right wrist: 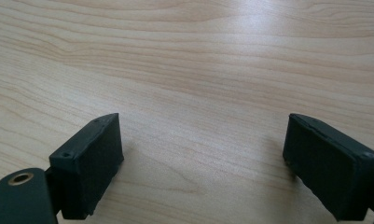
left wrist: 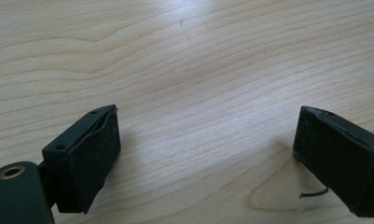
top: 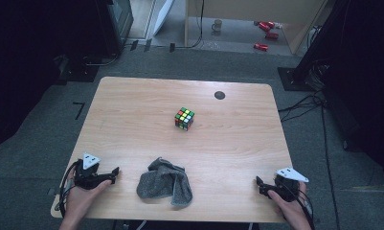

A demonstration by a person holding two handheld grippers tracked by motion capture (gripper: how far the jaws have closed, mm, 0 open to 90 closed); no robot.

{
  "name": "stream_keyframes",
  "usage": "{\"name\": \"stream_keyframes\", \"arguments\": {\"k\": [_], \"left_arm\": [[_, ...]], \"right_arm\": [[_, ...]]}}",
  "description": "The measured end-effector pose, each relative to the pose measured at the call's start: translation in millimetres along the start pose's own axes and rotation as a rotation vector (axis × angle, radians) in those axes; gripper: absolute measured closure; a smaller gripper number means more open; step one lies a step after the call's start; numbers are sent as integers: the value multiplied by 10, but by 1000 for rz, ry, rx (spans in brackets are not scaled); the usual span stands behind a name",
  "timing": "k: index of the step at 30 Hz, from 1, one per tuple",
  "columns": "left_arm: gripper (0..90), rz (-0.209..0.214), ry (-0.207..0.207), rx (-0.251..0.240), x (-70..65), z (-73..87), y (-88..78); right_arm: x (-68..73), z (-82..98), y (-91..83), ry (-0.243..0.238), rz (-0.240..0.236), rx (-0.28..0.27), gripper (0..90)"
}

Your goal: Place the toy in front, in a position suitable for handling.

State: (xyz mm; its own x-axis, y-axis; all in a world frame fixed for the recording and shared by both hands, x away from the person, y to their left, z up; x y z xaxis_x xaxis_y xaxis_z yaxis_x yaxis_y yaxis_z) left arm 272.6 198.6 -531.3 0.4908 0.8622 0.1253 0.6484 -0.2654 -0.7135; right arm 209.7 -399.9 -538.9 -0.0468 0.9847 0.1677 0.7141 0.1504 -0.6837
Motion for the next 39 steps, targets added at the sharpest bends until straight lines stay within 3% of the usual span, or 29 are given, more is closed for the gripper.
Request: {"name": "stream_keyframes", "arguments": {"k": [5,6,11,15,17,19,22,23,25,26,32,35,36,39], "left_arm": [[79,47,-8,-44,-42,-40,-58],[79,78,-7,-73,-95,-79,-87],[79,151,7,-150,-232,-220,-211],[79,199,33,-170,-349,-292,-238],[79,248,84,-181,-521,-372,-260],[79,258,95,-185,-559,-389,-262],[79,323,149,-186,-768,-470,-217],[79,323,149,-186,-768,-470,-217],[79,344,168,-187,-844,-497,-202],[80,360,197,-185,-914,-521,-199],[88,418,221,-186,-1030,-559,-190],[88,451,246,-199,-1093,-570,-193],[88,471,274,-200,-1142,-575,-190],[88,475,297,-186,-1205,-582,-151]], "right_arm": [[9,-17,14,-7,-5,4,115],[12,-40,23,-8,-3,10,123],[65,-108,43,12,-28,6,124],[144,-182,59,14,-50,-3,123],[246,-289,73,13,-75,-16,123],[298,-333,81,9,-84,-20,123],[479,-465,148,-11,-103,-32,124],[479,-465,148,-11,-103,-32,124],[648,-572,222,-42,-117,-41,124],[701,-609,244,-48,-123,-45,124],[904,-789,348,-58,-152,-68,125],[1055,-898,461,-66,-171,-71,125],[1081,-912,483,-70,-176,-71,125],[1208,-953,568,-83,-188,-60,125]]}}
Point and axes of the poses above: each handheld gripper's, and its own axes: y roughly forward along the jaws, z roughly out of its underside, x roughly to its left, the point moved 2 cm from there along y, roughly forward along the jaws, and after that the axes turned 11 degrees about y, right-handed, at the moved point
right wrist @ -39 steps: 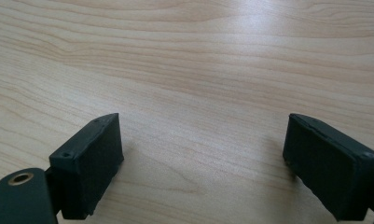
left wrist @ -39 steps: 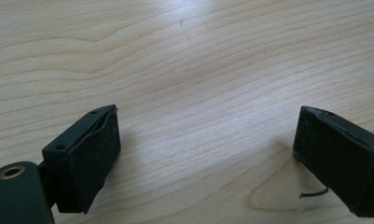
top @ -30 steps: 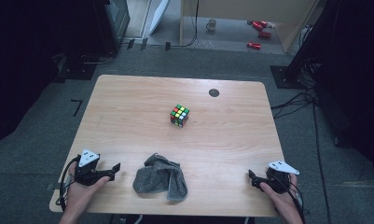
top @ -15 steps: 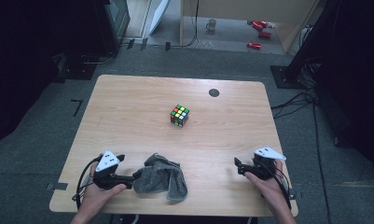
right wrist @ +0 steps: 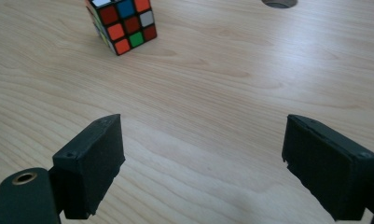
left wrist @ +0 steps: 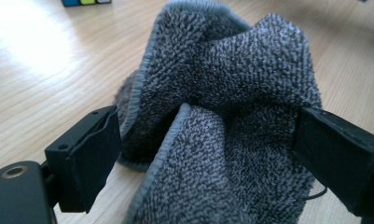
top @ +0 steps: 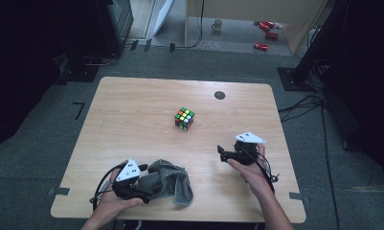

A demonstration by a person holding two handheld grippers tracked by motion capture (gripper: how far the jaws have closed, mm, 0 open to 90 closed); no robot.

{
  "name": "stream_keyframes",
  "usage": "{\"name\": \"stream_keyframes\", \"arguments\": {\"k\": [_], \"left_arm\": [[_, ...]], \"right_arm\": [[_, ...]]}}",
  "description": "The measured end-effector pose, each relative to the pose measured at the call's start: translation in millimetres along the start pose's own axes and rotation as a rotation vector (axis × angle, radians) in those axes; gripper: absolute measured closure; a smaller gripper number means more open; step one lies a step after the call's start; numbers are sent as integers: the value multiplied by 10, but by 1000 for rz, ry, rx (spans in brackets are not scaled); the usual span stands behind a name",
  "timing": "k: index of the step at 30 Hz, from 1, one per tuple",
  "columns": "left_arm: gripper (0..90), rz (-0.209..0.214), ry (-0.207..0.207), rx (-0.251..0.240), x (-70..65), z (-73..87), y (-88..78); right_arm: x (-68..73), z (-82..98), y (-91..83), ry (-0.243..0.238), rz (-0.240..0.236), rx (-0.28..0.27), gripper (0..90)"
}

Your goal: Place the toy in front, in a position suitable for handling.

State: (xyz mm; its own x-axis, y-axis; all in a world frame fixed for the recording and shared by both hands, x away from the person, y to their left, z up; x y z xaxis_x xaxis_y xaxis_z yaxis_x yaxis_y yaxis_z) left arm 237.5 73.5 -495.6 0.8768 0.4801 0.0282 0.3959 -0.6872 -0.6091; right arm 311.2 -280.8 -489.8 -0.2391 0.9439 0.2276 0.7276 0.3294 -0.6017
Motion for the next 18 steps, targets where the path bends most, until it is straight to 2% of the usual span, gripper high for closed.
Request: {"name": "stream_keyframes", "arguments": {"k": [2,3,4,5,6,7,8,9,10,11,12,13,14,15,16,17,18], "left_arm": [[88,4,5,13,-9,-2,39],[88,4,11,36,-21,-1,110],[88,4,11,36,-21,-1,110],[100,-6,19,69,-26,7,174],[148,-6,19,69,-26,7,174],[153,-26,22,100,-21,24,247],[183,-26,22,100,-21,24,247],[269,-41,44,101,-32,30,264],[349,-41,44,101,-32,30,264],[425,-67,62,101,-37,34,262],[523,-67,62,101,-37,34,262],[523,-72,61,99,-25,35,250],[617,-75,57,89,-14,35,240],[770,-62,33,61,34,36,195],[828,-62,33,61,34,36,195],[859,-59,12,36,82,41,149],[874,-59,12,36,82,41,149]], "right_arm": [[23,-10,25,-6,-5,0,125],[91,-40,87,-13,-15,4,125],[118,-55,114,-15,-20,5,125],[137,-66,133,-16,-23,6,125],[165,-79,159,-13,-27,7,125],[199,-93,193,-15,-34,6,125],[227,-102,222,-16,-42,10,125],[255,-111,252,-20,-45,14,125],[276,-119,275,-23,-47,14,125],[304,-131,302,-26,-54,14,125],[304,-131,302,-26,-54,14,125],[337,-149,334,-28,-64,16,125],[362,-167,363,-30,-69,12,125],[403,-200,411,-27,-79,9,125],[403,-200,411,-27,-79,9,125],[446,-240,472,-32,-88,9,125],[446,-240,472,-32,-88,9,125]]}}
Point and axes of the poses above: each handheld gripper's, and its own axes: y roughly forward along the jaws, z roughly out of its underside, x roughly to its left, the point moved 2 cm from there along y, roughly forward along the jaws, and after that the axes turned 11 degrees about y, right-handed, at the moved point
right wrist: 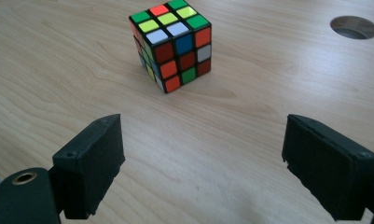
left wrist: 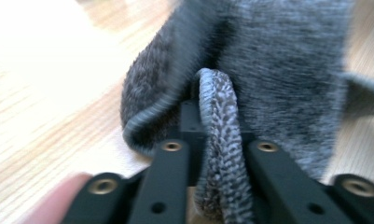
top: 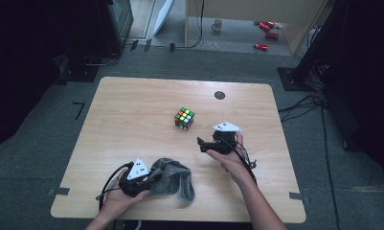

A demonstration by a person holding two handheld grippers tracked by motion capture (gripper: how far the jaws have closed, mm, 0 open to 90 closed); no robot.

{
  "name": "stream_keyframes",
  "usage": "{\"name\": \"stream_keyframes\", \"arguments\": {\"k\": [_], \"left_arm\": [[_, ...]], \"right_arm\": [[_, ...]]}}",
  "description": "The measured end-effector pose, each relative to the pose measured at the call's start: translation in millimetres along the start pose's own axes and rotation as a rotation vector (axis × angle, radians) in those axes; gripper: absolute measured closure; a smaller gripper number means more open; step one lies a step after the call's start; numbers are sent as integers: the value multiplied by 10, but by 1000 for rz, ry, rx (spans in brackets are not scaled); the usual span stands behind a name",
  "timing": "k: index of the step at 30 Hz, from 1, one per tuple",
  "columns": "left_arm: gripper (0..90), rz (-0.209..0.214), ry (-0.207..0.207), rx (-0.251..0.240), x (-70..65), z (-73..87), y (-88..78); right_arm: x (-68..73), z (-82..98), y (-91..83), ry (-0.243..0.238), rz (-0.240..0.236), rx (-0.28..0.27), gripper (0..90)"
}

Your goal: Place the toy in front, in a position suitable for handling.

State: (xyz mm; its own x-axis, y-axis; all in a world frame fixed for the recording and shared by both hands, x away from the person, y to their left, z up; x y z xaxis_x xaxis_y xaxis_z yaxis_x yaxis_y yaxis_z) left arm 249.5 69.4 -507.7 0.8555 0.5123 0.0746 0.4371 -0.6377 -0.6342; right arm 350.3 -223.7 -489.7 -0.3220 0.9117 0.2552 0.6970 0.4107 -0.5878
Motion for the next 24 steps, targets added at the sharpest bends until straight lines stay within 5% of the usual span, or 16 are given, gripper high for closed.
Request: {"name": "stream_keyframes", "arguments": {"k": [11,16,17,24], "left_arm": [[896,-21,-55,-64,197,44,-146],[899,28,-38,-65,142,27,-100],[899,70,-19,-66,72,2,-50],[899,123,15,-61,-39,-43,45]], "right_arm": [[118,-195,418,-31,-23,13,125],[162,-255,571,-52,-35,9,125],[184,-290,644,-53,-35,12,125],[195,-391,871,-76,-32,-6,97]]}}
Point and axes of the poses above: each handheld gripper's, and its own axes: y roughly forward along the jaws, z roughly out of its underside, x roughly to its left, the point moved 2 cm from there along y, roughly forward along the jaws, and after that the axes turned 11 degrees about y, right-handed, at the moved point
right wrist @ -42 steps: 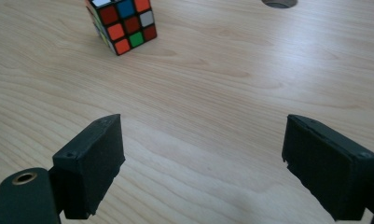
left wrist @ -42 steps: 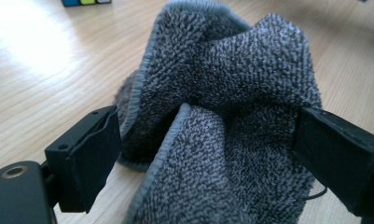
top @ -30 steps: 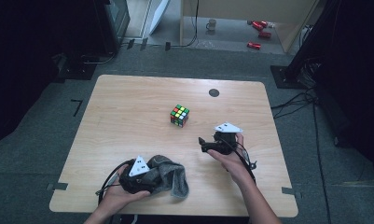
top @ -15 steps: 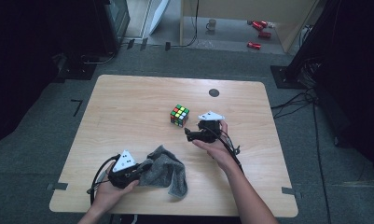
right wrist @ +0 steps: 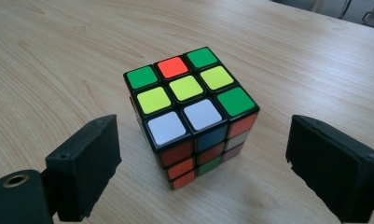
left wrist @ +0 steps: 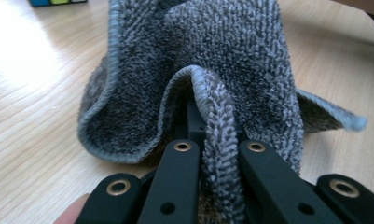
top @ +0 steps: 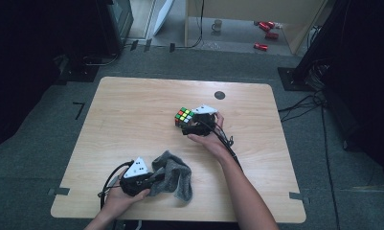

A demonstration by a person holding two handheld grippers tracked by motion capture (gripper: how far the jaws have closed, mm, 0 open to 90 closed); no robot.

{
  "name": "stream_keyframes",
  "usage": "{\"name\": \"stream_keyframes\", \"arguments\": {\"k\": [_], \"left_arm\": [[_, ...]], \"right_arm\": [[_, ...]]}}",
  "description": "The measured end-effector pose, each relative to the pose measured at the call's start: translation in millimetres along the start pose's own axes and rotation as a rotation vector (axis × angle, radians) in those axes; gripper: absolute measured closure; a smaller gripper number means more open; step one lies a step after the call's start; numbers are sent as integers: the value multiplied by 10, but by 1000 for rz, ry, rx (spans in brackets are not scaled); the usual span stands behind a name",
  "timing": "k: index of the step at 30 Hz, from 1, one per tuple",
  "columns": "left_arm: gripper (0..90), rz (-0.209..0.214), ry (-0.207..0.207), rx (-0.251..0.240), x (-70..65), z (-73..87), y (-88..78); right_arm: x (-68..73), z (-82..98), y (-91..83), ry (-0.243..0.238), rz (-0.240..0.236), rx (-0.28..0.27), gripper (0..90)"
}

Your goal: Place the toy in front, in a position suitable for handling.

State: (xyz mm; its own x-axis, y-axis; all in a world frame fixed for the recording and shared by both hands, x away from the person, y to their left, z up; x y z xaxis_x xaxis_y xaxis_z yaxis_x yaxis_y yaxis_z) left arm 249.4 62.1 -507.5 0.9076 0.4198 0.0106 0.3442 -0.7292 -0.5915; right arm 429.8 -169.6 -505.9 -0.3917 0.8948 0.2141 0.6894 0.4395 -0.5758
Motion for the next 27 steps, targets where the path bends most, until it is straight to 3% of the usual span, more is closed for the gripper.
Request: {"name": "stream_keyframes", "arguments": {"k": [6,10,11,12,15,22,27], "left_arm": [[899,19,-4,-6,-6,13,-1],[898,31,-11,-7,-5,23,-1],[898,38,-10,-4,-14,26,13],[898,38,-10,-4,-14,26,13],[898,57,-2,3,-51,19,56],[898,89,9,7,-136,-25,164],[899,123,48,11,-250,-133,333]], "right_arm": [[-16,-6,130,-3,-23,13,96],[-19,-7,195,-16,-21,9,176],[0,8,192,-34,-22,-3,264],[0,8,192,-34,-22,-3,264],[77,48,156,-90,-18,-18,336],[227,145,66,-144,-59,-14,339],[380,283,-82,-188,-98,-3,339]]}}
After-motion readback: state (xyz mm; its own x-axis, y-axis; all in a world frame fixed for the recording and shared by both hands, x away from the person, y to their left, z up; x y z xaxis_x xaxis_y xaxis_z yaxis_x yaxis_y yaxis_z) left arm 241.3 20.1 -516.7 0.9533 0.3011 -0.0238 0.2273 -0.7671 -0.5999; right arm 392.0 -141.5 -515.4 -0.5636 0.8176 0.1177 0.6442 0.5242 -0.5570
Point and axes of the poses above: each handheld gripper's, and its own axes: y roughly forward along the jaws, z roughly out of its underside, x roughly to its left, the point moved 2 cm from there along y, roughly forward along the jaws, and after that the axes turned 11 degrees about y, right-handed, at the moved point
